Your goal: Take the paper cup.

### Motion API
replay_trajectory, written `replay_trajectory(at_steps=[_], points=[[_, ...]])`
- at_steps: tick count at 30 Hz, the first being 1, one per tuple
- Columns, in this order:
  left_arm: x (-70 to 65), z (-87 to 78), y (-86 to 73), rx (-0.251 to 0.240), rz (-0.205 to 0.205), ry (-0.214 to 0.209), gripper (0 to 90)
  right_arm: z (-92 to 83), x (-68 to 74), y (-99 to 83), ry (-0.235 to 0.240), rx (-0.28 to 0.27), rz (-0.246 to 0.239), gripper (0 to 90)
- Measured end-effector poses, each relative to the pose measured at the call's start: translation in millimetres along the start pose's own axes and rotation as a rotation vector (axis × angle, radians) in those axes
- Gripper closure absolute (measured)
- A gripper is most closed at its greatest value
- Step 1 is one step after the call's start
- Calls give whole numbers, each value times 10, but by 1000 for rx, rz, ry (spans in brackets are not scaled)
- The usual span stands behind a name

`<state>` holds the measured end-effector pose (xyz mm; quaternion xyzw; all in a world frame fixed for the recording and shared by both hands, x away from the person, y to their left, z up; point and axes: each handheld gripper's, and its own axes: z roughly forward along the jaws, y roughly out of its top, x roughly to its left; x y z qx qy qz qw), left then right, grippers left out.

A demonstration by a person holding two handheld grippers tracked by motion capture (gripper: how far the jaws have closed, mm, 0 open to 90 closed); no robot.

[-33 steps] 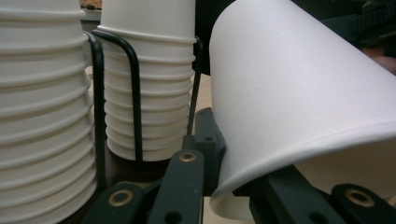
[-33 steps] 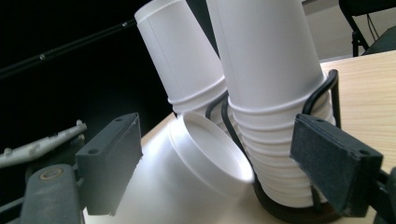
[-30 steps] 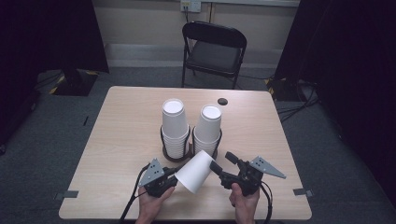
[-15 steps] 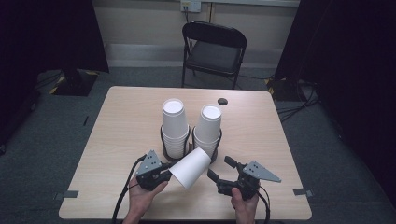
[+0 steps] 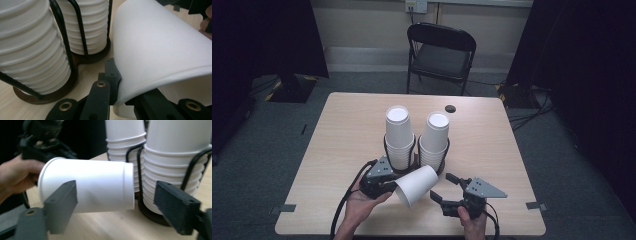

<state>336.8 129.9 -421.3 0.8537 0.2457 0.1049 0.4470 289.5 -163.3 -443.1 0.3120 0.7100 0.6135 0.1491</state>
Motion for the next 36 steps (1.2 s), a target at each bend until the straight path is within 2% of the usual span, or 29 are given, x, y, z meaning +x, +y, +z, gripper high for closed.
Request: replay_trajectory(at_steps=[1, 4, 6, 8, 11, 16, 18, 19, 20, 22, 25, 27, 28, 30, 33, 36], points=[[2, 4, 21, 8, -1, -2, 856, -3, 9, -2, 4, 0, -20, 204], [-4, 7, 102, 43, 30, 2, 855, -11, 20, -7, 16, 5, -78, 203], [-8, 19, 153, 79, 52, -14, 855, -17, 27, -9, 27, 11, -111, 204], [-9, 29, 199, 115, 76, -10, 855, -22, 36, -10, 31, 13, -145, 204], [-10, 50, 263, 157, 86, -28, 855, -11, 46, -15, 50, 20, -180, 197], [-19, 105, 373, 264, 117, -55, 855, 32, 87, -39, 62, 45, -224, 173], [-5, 113, 407, 301, 111, -65, 855, 42, 100, -37, 66, 53, -243, 164], [4, 111, 424, 317, 121, -59, 855, 48, 105, -36, 75, 57, -253, 160], [13, 113, 435, 329, 109, -57, 855, 58, 112, -38, 79, 62, -261, 152], [40, 121, 468, 371, 100, -91, 855, 83, 131, -42, 80, 81, -284, 140], [56, 153, 512, 420, 99, -115, 856, 126, 161, -45, 80, 108, -311, 138], [36, 180, 544, 442, 90, -122, 856, 146, 182, -45, 89, 118, -315, 138], [11, 189, 566, 466, 104, -121, 856, 156, 189, -47, 84, 124, -332, 136], [19, 191, 588, 485, 113, -137, 855, 178, 212, -56, 70, 135, -355, 128], [63, 205, 588, 498, 92, -162, 855, 201, 251, -71, 62, 168, -390, 130], [65, 236, 580, 527, 88, -169, 856, 231, 271, -88, 54, 205, -389, 120]])
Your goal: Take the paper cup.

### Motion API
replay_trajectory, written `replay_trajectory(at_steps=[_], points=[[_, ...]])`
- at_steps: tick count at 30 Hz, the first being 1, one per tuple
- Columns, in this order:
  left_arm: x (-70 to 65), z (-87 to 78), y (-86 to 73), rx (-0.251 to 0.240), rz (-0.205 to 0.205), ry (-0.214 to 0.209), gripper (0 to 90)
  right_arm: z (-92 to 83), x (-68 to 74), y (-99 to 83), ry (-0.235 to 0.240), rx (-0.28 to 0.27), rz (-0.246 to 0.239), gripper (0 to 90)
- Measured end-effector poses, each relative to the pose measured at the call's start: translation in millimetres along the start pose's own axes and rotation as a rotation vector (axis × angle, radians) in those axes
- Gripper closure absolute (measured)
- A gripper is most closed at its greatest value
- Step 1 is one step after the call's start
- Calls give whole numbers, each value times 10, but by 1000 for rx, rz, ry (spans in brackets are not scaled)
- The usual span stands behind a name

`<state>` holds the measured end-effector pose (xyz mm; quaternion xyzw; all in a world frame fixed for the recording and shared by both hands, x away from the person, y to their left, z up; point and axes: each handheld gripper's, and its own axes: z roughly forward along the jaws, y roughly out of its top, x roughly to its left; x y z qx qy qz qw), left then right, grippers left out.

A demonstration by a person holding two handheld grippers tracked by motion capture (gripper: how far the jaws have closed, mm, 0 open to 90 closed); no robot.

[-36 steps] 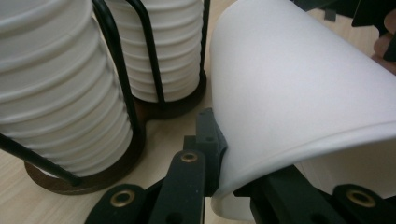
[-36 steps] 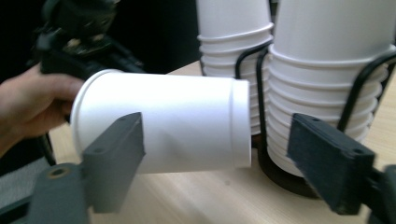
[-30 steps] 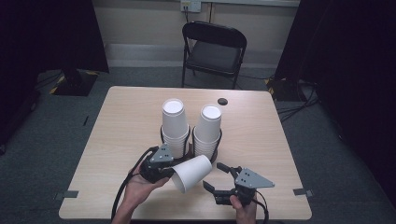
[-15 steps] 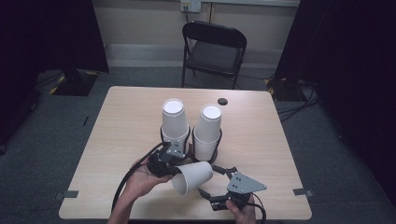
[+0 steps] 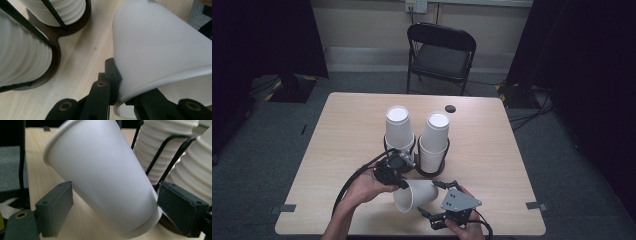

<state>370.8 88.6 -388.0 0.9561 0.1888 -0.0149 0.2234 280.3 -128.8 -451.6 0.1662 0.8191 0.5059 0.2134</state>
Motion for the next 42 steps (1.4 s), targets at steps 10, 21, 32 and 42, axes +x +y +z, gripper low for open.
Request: replay_trajectory(at_steps=[10, 21, 32, 42], points=[[2, 51, 72, 16, -30, -10, 862, 181, 76, 30, 3, 93, -88, 81], [27, -8, 70, -26, -67, -25, 866, 319, 95, 101, -30, 89, -118, 82], [48, 1, 93, -40, -84, -39, 868, 394, 122, 234, -50, 76, -146, 81], [40, 107, 95, -27, -94, -43, 874, 397, 177, 292, -43, 40, -180, 84]])
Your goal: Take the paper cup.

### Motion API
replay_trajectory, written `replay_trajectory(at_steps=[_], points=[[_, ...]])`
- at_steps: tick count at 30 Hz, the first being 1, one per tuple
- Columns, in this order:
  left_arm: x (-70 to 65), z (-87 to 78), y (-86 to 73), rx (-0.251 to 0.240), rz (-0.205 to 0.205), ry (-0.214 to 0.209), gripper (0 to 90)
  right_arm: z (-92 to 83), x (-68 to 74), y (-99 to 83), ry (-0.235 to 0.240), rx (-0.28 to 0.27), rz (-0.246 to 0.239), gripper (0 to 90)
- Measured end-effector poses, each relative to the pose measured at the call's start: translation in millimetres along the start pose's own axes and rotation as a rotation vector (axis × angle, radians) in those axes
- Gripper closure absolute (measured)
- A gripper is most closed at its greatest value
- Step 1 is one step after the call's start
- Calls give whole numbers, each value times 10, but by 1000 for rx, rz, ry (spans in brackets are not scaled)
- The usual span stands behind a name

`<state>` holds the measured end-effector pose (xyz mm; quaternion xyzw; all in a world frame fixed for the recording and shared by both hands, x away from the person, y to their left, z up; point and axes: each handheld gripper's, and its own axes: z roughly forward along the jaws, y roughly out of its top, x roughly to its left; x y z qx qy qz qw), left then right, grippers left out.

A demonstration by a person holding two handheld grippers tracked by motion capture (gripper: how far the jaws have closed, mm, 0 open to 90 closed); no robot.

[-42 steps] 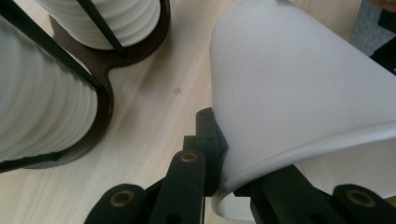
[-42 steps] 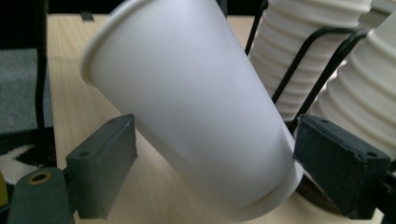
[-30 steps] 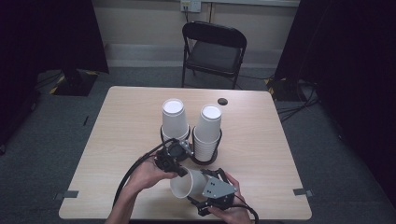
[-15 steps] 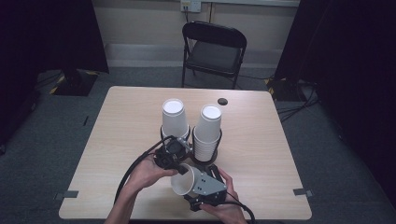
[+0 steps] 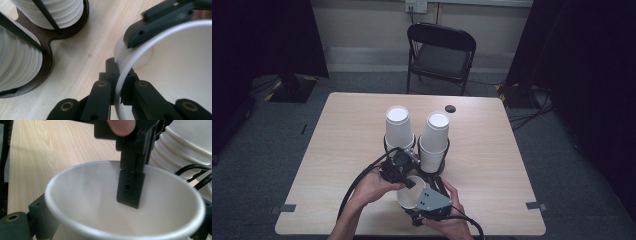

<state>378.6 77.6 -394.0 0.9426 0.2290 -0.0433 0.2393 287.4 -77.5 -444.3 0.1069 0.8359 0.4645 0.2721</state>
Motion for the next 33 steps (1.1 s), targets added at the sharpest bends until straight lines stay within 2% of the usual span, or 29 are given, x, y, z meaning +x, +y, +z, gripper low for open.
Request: replay_trajectory(at_steps=[3, 7, 13, 18, 21, 23, 29, 31, 32, 33], points=[[-6, -6, 0, -12, -8, 1, 871, -10, 3, 11, -14, -10, -1, 84], [3, -13, -8, -17, 0, -7, 869, -25, -8, 21, -12, -14, -2, 85], [20, -7, -65, -61, -19, -19, 867, -35, -28, 2, 11, -26, 34, 93], [43, -29, -101, -110, -40, -22, 852, -53, -55, -6, -13, -41, 68, 99], [30, -45, -109, -139, -50, -19, 826, -66, -74, -6, -15, -42, 85, 99], [26, -63, -120, -161, -42, -6, 804, -75, -88, -13, -10, -44, 98, 100], [41, -51, -170, -238, -64, 6, 735, -102, -125, -34, -11, -45, 136, 102], [32, -53, -183, -272, -71, 31, 674, -109, -138, -42, -15, -45, 143, 102], [37, -59, -187, -279, -74, 33, 637, -113, -142, -46, -21, -43, 148, 102], [42, -67, -192, -284, -75, 28, 640, -116, -151, -51, -27, -42, 152, 104]])
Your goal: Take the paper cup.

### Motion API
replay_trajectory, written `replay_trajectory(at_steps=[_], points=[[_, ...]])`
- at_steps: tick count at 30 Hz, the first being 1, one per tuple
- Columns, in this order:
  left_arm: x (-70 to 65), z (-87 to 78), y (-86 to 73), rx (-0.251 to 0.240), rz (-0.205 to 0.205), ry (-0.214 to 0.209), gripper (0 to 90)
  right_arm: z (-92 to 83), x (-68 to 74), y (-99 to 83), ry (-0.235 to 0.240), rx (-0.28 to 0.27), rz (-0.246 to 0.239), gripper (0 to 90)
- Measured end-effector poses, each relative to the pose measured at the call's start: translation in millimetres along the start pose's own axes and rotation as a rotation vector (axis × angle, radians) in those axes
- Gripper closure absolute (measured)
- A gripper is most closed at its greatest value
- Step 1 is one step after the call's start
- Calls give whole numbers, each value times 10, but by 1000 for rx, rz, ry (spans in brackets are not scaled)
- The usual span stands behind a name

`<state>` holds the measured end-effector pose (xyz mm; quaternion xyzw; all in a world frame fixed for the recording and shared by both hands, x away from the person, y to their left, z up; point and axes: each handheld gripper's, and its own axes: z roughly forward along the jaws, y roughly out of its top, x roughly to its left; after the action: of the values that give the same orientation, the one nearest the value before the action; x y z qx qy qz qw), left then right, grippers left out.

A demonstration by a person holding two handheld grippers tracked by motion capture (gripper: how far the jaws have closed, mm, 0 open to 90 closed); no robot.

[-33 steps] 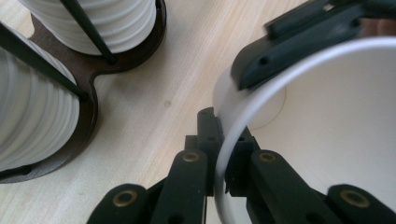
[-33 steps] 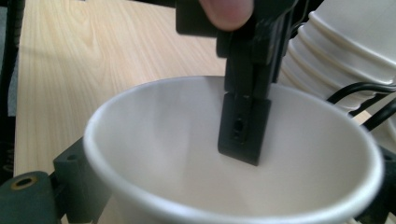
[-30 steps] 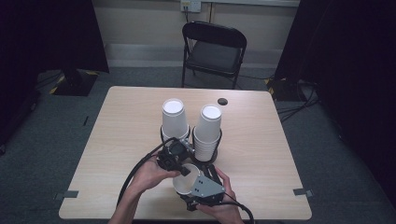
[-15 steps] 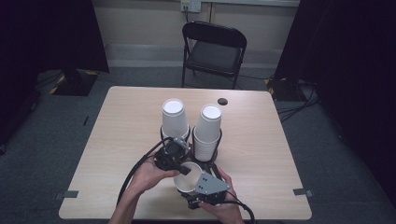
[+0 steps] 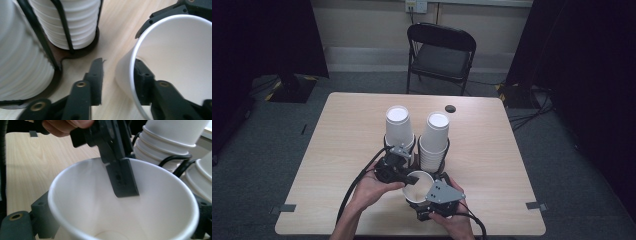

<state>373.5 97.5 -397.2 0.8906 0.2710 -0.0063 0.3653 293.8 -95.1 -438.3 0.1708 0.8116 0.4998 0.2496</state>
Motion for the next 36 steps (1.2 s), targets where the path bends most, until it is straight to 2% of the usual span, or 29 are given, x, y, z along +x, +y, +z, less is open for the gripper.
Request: replay_trajectory(at_steps=[4, 5, 6, 8, 12, 13, 14, 17, 22, 24, 25, 29, 31, 36], points=[[-12, -34, -6, -31, 6, 23, 596, -7, -24, -15, -7, -4, 21, 104], [-18, -36, -10, -45, -8, 42, 548, -10, -30, -19, -9, -5, 24, 104], [-22, -35, -21, -59, -1, 48, 521, -11, -37, -21, -12, -4, 28, 104], [-36, -36, -42, -89, 1, 48, 513, -18, -51, -29, -16, -4, 39, 104], [-52, -35, -75, -116, -3, 89, 434, -37, -77, -48, -20, -8, 54, 105], [-50, -37, -79, -109, 2, 105, 403, -38, -81, -53, -22, -8, 57, 105], [-56, -34, -83, -118, -12, 115, 380, -38, -85, -59, -25, -9, 59, 105], [-58, -46, -103, -155, -28, 115, 350, -40, -98, -86, -25, -10, 72, 105], [-78, -75, -126, -198, -20, 140, 295, -57, -129, -117, -34, -17, 95, 105], [-73, -92, -140, -216, -20, 140, 276, -68, -150, -133, -44, -23, 112, 105], [-76, -92, -150, -237, -33, 134, 262, -73, -162, -144, -48, -30, 129, 104], [-54, -101, -195, -280, -47, 133, 242, -81, -221, -192, -51, -29, 166, 104], [-59, -113, -225, -313, -51, 136, 232, -90, -234, -199, -55, -26, 168, 104], [-78, -164, -280, -347, -48, 152, 223, -98, -278, -213, -70, -22, 197, 104]])
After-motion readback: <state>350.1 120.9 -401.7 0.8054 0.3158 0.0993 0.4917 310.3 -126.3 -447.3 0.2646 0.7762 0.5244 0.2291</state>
